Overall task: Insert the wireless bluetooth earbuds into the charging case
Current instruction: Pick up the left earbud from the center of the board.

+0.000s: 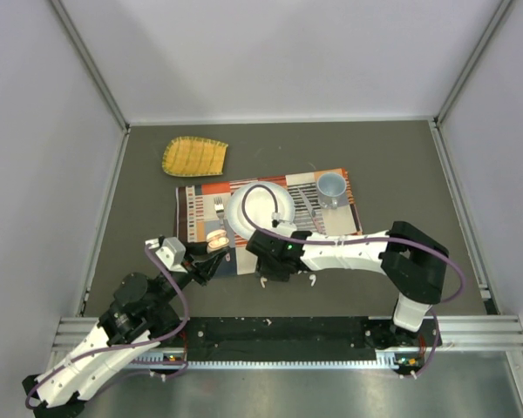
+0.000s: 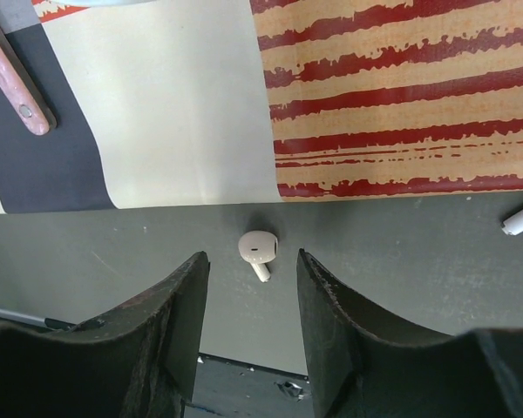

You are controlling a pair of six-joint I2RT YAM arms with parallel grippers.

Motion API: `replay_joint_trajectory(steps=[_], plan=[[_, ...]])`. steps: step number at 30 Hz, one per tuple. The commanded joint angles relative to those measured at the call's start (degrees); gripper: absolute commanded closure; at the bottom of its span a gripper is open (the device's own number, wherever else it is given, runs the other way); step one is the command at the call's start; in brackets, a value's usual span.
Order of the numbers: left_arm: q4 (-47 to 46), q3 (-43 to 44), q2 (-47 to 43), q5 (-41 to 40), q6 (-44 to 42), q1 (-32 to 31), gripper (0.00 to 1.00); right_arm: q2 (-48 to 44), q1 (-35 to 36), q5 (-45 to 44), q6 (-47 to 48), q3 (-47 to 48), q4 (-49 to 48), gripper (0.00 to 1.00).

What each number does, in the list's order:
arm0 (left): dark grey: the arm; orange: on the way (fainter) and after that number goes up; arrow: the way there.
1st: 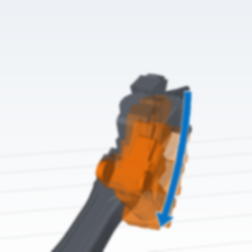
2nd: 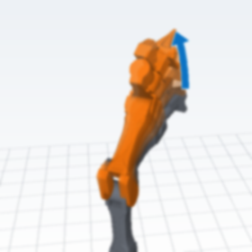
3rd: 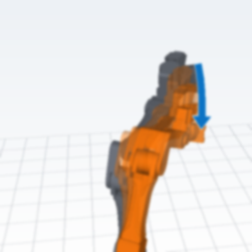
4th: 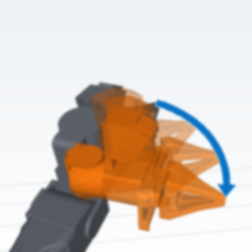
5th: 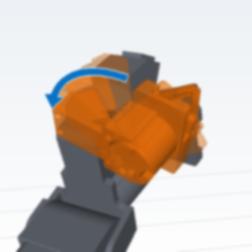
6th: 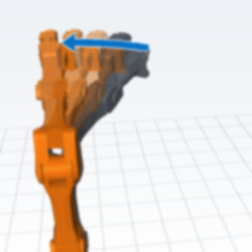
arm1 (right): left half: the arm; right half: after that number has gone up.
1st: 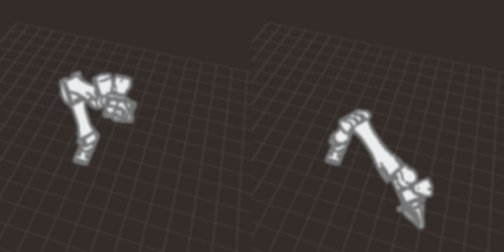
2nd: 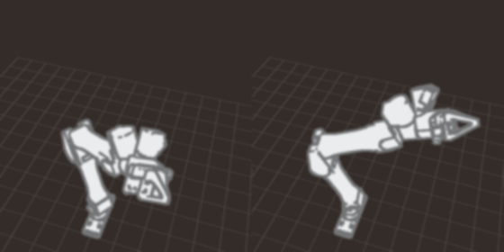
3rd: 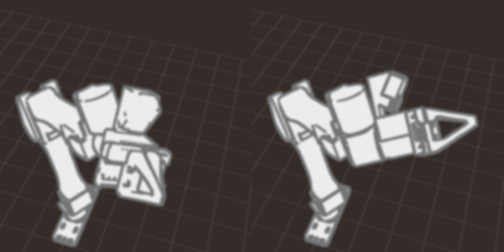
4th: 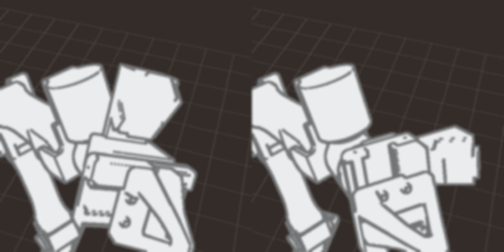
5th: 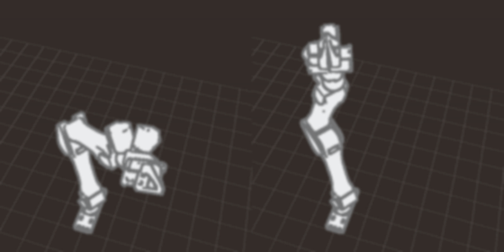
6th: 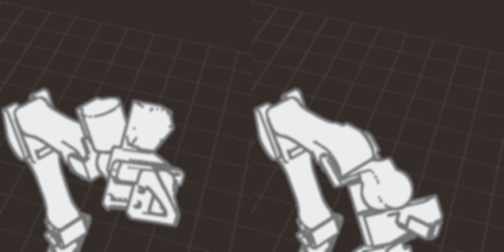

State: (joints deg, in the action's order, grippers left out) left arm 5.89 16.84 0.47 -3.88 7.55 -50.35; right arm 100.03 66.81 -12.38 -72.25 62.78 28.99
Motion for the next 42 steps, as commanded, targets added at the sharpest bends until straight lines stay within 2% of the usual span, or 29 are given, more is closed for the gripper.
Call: replay_joint_trajectory(steps=[1, 19, 23, 42], plan=[[-2.55, 1.79, -9.87, 0.63, 0.71, -0.1, 1.0, 0.69, 0.69, -2.12, -1.23, 2.43, 0.71, 0.55], [-3.52, 1.0, -9.87, 0.01, 0.97, -0.1, 1.0, 3.68, 1.05, -2.21, -0.61, 4.19, 1.07, 0.62], [-3.78, 0.91, -9.87, -0.08, 1.24, -0.01, 1.0, 4.03, 1.05, -2.03, -0.53, 3.93, 1.07, 0.68], [-3.78, 0.91, -9.87, -0.34, 2.03, -0.01, 1.0, 4.39, 1.05, -2.21, 0.53, 4.28, 1.77, 0.7]])
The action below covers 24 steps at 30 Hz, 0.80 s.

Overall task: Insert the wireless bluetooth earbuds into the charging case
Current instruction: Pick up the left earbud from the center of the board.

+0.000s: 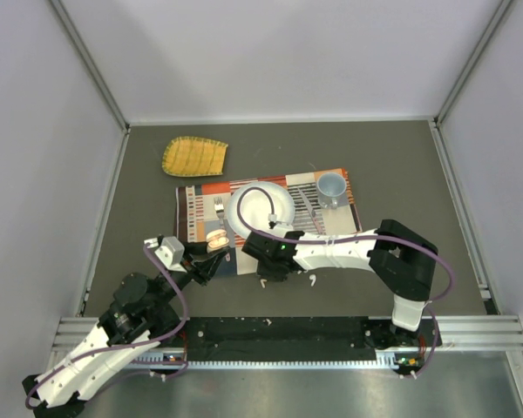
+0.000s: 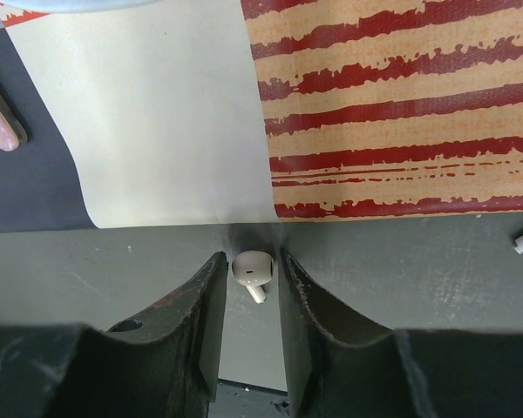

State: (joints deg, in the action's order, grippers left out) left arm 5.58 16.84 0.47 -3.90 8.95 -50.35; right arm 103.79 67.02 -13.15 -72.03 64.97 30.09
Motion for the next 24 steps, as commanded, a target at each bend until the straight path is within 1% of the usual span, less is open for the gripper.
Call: replay_joint_trajectory(steps=[1, 13, 18, 20, 22, 24], plan=[[-3.48, 0.91, -9.96, -0.32, 0.72, -0.1, 1.0, 0.54, 0.83, -1.44, 0.4, 2.09, 0.68, 0.71], [-3.56, 0.56, -9.96, -0.32, 1.07, -0.1, 1.0, 0.45, 0.83, -1.53, 0.75, 1.83, 0.76, 0.76], [-3.65, 0.39, -9.87, -0.32, 1.33, -0.1, 1.0, 0.19, 0.74, -1.53, 0.58, 1.65, 0.76, 0.82], [-3.65, 0.47, -9.87, -0.49, 1.33, -0.01, 1.0, 0.1, 0.91, -1.62, 0.66, 1.65, 0.76, 0.82], [-3.56, 0.56, -9.96, -0.67, 1.24, -0.01, 1.0, -0.08, 0.83, -1.71, 0.66, 1.56, 0.68, 0.87], [-3.65, 0.47, -9.87, -0.84, 1.33, -0.01, 1.0, -0.25, 0.83, -1.88, 0.66, 1.56, 0.68, 0.88]])
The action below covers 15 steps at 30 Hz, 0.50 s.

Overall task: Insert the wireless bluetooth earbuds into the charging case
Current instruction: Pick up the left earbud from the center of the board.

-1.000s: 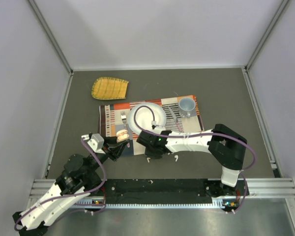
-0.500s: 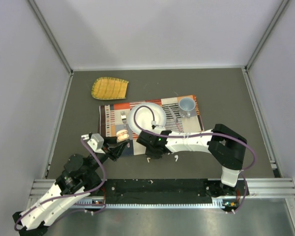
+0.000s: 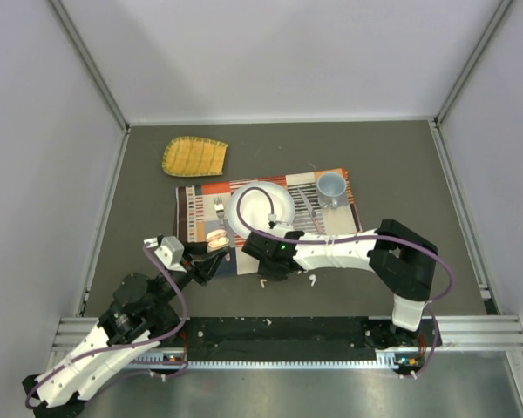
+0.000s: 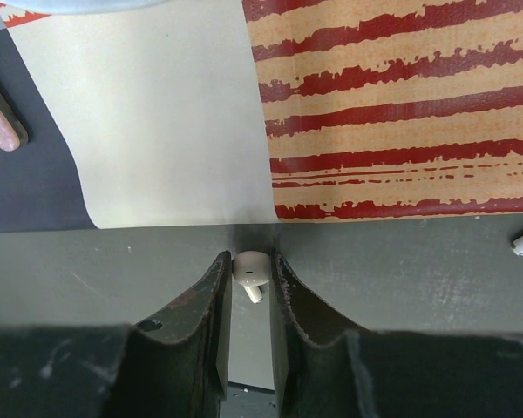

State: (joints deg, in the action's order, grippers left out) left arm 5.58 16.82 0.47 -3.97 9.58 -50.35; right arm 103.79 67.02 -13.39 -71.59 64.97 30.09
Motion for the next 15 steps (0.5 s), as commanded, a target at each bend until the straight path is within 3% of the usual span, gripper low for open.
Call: replay_joint_trajectory(steps=[1, 15], plan=[[-3.65, 0.5, -9.87, -0.61, 0.7, -0.1, 1.0, -0.51, 0.83, -1.73, 0.23, 1.48, 0.68, 0.88], [-4.44, -0.21, -9.79, -0.78, 1.49, -0.1, 1.0, -4.39, 0.74, -8.59, 0.57, -2.22, 3.92, 0.98]])
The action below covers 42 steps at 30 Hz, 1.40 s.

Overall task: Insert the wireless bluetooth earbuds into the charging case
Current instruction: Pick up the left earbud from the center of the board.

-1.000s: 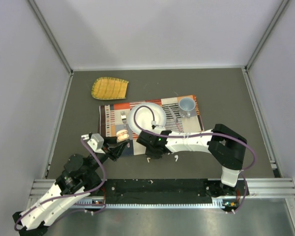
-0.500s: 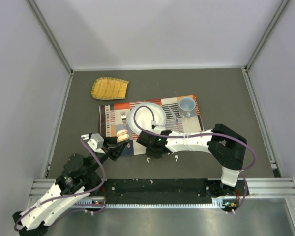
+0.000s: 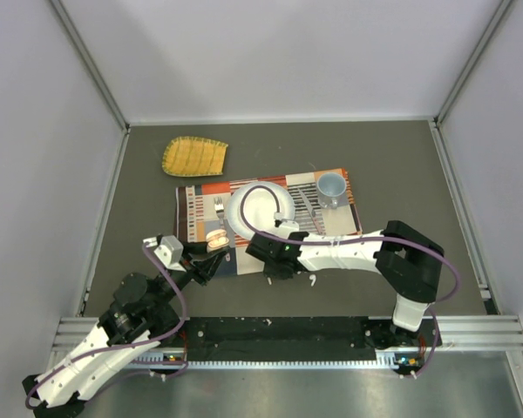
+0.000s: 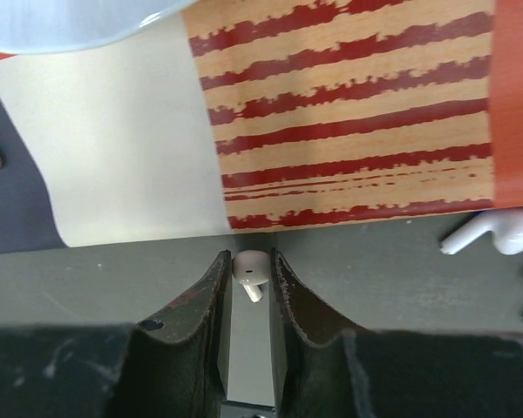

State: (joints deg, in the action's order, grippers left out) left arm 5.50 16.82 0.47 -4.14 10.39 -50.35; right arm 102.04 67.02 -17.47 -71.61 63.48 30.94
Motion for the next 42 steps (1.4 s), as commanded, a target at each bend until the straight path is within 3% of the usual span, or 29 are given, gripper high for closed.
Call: replay_joint_trajectory(steps=[1, 7, 10, 24, 34, 42], plan=[[-4.53, -0.38, -9.79, -0.69, 0.77, -0.01, 1.0, -2.37, 0.91, -4.41, 0.95, -0.56, 3.6, 0.98], [-6.71, -1.53, -9.7, -0.43, 1.38, -0.01, 1.0, -0.88, 0.83, -2.74, 2.09, -0.99, 4.66, 0.95], [-6.64, -1.53, -9.7, -0.52, 1.38, -0.1, 1.0, -0.53, 0.83, -2.83, 2.36, -0.38, 4.83, 0.88], [-6.64, -1.61, -9.7, -0.61, 1.38, -0.01, 1.0, 0.79, 0.83, -1.77, 1.04, -0.03, 5.19, 0.72], [-6.73, -1.7, -9.7, -0.6, 1.56, -0.01, 1.0, 1.06, 0.91, -1.86, 0.78, -0.11, 5.36, 0.76], [-6.64, -1.61, -9.7, -0.52, 1.47, -0.01, 1.0, -2.1, 0.3, -3.09, 0.6, -0.99, 5.36, 0.94]])
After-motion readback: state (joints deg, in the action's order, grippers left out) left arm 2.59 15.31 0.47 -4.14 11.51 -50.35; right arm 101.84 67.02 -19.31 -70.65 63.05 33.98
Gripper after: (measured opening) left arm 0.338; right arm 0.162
